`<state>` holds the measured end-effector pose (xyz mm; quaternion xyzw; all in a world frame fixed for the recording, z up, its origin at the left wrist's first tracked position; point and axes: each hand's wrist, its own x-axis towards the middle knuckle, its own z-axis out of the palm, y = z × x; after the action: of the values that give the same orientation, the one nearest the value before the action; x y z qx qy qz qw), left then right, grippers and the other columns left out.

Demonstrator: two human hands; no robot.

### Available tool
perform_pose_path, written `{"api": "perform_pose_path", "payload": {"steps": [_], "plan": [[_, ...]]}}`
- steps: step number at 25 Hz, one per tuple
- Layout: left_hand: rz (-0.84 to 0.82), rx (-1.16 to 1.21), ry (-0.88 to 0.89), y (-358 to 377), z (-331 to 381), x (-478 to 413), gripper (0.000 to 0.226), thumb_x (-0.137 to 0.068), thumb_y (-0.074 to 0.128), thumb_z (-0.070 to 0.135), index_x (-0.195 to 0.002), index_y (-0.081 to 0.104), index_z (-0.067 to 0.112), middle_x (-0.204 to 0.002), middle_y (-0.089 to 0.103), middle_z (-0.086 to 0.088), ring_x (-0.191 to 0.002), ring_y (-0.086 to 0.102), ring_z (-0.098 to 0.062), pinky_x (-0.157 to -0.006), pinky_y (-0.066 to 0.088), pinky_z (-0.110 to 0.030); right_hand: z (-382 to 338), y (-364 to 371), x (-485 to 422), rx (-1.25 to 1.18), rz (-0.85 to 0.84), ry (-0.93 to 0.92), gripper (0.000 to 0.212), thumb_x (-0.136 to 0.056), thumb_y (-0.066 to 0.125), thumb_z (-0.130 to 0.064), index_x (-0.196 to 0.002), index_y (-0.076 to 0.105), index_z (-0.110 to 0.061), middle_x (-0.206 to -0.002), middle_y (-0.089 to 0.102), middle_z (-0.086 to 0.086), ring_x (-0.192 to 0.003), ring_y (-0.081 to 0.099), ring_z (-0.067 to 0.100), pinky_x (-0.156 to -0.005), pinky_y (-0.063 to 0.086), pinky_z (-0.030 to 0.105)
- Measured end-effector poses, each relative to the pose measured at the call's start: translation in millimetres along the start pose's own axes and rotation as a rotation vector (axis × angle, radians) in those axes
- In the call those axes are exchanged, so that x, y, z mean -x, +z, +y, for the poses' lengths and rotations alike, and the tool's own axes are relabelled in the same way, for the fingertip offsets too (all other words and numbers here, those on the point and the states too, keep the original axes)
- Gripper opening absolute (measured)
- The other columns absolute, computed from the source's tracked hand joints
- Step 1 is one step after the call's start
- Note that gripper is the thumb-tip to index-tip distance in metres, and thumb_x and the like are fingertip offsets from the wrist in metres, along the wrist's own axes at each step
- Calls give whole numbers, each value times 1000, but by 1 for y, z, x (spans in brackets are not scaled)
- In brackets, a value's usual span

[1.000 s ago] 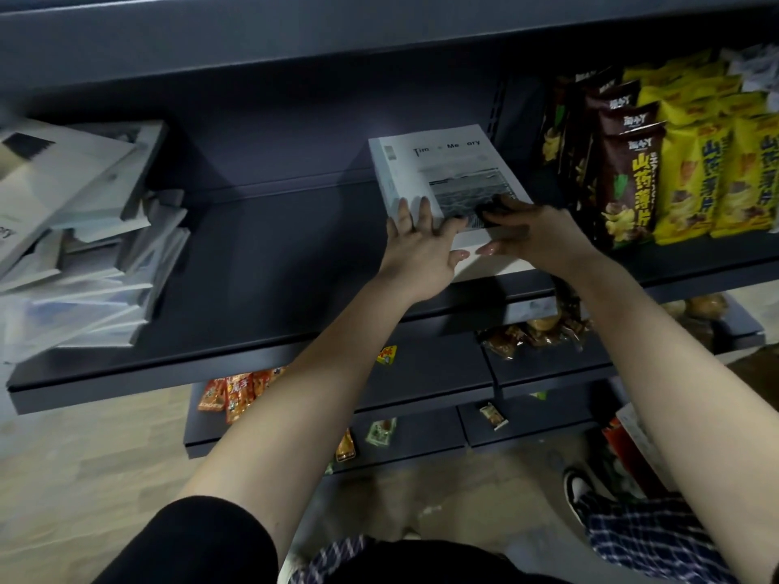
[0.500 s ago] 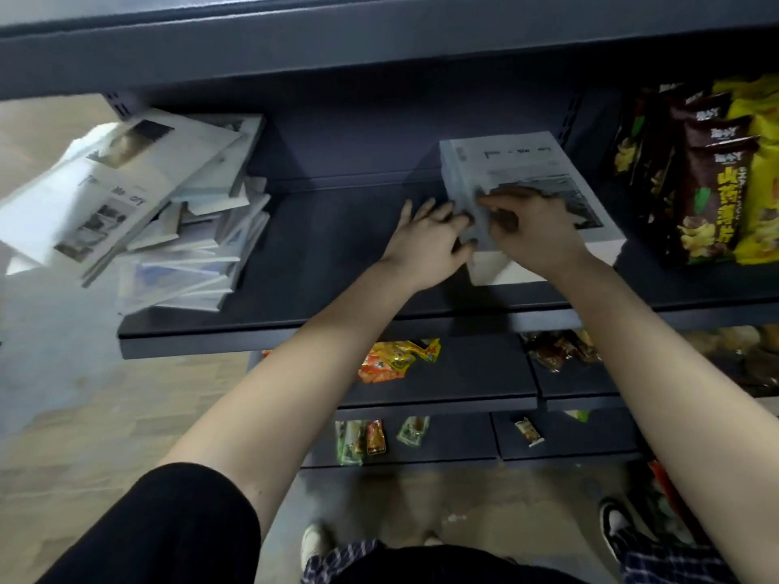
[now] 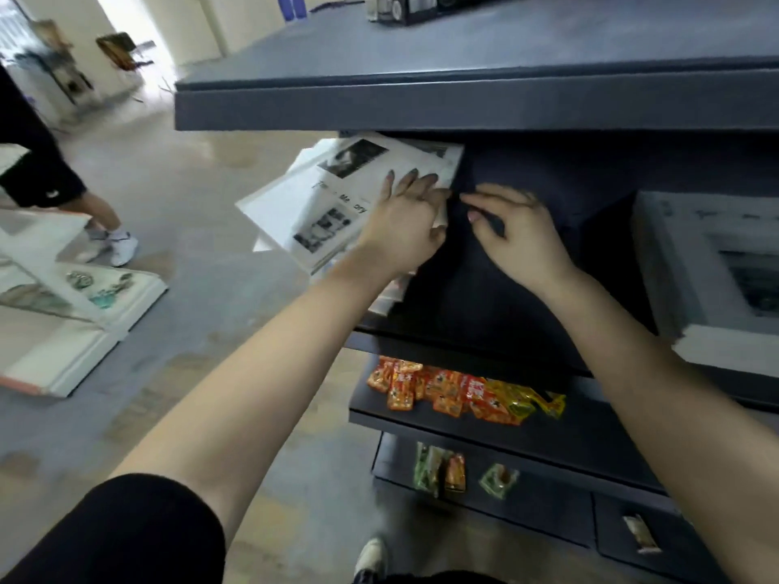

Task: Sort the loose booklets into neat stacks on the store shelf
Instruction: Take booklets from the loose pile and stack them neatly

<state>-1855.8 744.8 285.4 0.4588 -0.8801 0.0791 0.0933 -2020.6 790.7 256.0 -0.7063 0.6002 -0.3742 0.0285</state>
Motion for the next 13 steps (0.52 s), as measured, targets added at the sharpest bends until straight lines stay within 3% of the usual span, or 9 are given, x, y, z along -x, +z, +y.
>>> {"api": "perform_pose_path", "payload": {"steps": [3,6,9,13], "plan": [[-27,-1,-83,-6,-58,20,61,-90,47,39,-146,29,18,-154,24,-7,-143,16,-29,-117,6,-45,-33,30,-20,-26,-25,-64,35,-87,55,-22,-121,63,-20,-132,56,7,-121,49,30,-109,29,39],[-107,85,-143,1,-106,47,73,-82,46,55,-145,32,21,-154,27,-4,-140,24,-29,-114,21,-46,-73,58,-37,-42,-123,-120,43,-80,57,-35,-122,62,-23,-135,53,5,-126,44,26,-112,23,37],[-86,137,-76,8,-131,66,85,-66,36,67,-137,43,21,-146,39,-2,-130,38,-29,-104,36,-48,-108,86,-45,42,-293,-254,59,-75,55,-39,-132,53,-25,-141,47,2,-131,38,24,-109,16,28],[-74,59,20,11,-148,81,87,-64,40,64,-136,44,16,-138,42,-7,-110,41,-28,-94,42,-42,-124,102,-49,271,-442,-265,73,-80,56,-36,-146,26,-26,-152,29,-3,-141,19,24,-115,9,41]]}}
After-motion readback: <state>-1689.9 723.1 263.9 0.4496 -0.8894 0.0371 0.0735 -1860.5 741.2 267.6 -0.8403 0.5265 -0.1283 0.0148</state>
